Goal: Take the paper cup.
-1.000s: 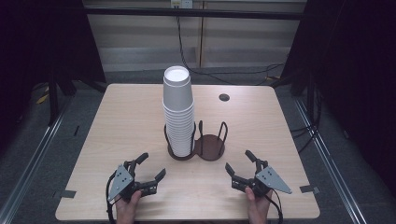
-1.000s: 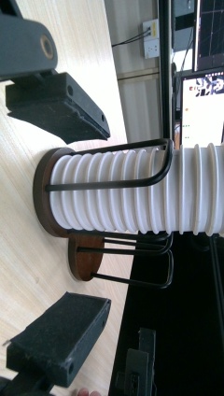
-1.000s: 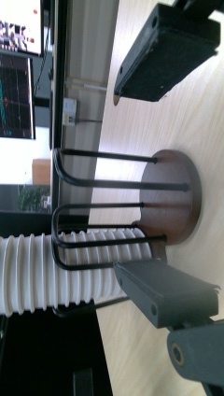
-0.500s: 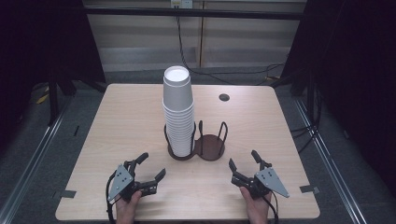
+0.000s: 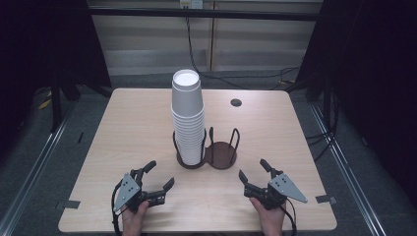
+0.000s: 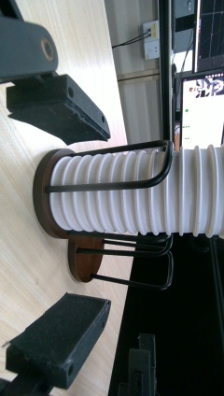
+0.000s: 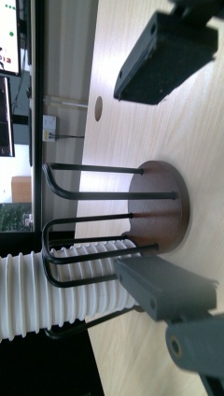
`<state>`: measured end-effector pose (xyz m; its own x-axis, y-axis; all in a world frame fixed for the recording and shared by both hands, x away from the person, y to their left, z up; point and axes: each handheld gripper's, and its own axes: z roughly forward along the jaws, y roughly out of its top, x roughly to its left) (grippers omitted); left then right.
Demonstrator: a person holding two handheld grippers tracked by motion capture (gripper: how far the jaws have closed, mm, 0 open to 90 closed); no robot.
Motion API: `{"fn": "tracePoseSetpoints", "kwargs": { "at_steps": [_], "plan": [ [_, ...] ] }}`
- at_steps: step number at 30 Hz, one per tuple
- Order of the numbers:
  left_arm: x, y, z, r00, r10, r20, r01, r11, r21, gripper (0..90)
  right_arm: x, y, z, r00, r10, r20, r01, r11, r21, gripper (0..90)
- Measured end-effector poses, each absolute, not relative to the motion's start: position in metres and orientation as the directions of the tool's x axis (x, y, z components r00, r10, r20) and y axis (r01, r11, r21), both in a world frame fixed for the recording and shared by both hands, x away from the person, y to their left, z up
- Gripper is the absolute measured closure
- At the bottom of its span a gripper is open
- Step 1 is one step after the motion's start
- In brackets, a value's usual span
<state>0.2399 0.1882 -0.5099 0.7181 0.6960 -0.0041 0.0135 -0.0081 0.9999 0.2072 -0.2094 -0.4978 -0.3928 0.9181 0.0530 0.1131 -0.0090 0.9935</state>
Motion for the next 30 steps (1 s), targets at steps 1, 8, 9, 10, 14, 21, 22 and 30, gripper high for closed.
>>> {"fn": "tracePoseSetpoints", "kwargs": {
  "at_steps": [1,8,9,10,14,21,22,30],
  "plan": [
    [0.240,0.189,-0.510,0.719,0.695,-0.001,0.013,-0.012,1.000,15.8,0.207,-0.210,-0.496,-0.406,0.912,0.061,0.120,-0.013,0.993,21.9],
    [0.240,0.188,-0.510,0.719,0.695,-0.004,0.013,-0.008,1.000,15.8,0.207,-0.211,-0.487,-0.462,0.882,0.092,0.167,-0.015,0.986,26.1],
    [0.240,0.189,-0.510,0.719,0.695,-0.001,0.013,-0.012,1.000,15.8,0.207,-0.210,-0.486,-0.466,0.880,0.090,0.168,-0.012,0.986,26.4],
    [0.240,0.188,-0.510,0.719,0.694,-0.005,0.014,-0.008,1.000,15.8,0.207,-0.210,-0.485,-0.473,0.876,0.090,0.171,-0.009,0.985,27.3],
    [0.240,0.189,-0.510,0.720,0.694,-0.001,0.013,-0.012,1.000,15.8,0.209,-0.208,-0.482,-0.489,0.869,0.070,0.164,0.013,0.986,29.1],
    [0.240,0.189,-0.510,0.719,0.695,-0.001,0.012,-0.012,1.000,15.8,0.211,-0.206,-0.470,-0.521,0.849,0.084,0.181,0.014,0.983,29.1],
    [0.240,0.189,-0.510,0.719,0.695,-0.002,0.013,-0.011,1.000,15.8,0.211,-0.205,-0.468,-0.534,0.841,0.088,0.197,0.023,0.980,26.9],
    [0.239,0.188,-0.510,0.717,0.697,-0.019,0.023,0.004,1.000,15.8,0.218,-0.205,-0.456,-0.610,0.784,0.117,0.222,0.027,0.975,24.1]
  ]
}}
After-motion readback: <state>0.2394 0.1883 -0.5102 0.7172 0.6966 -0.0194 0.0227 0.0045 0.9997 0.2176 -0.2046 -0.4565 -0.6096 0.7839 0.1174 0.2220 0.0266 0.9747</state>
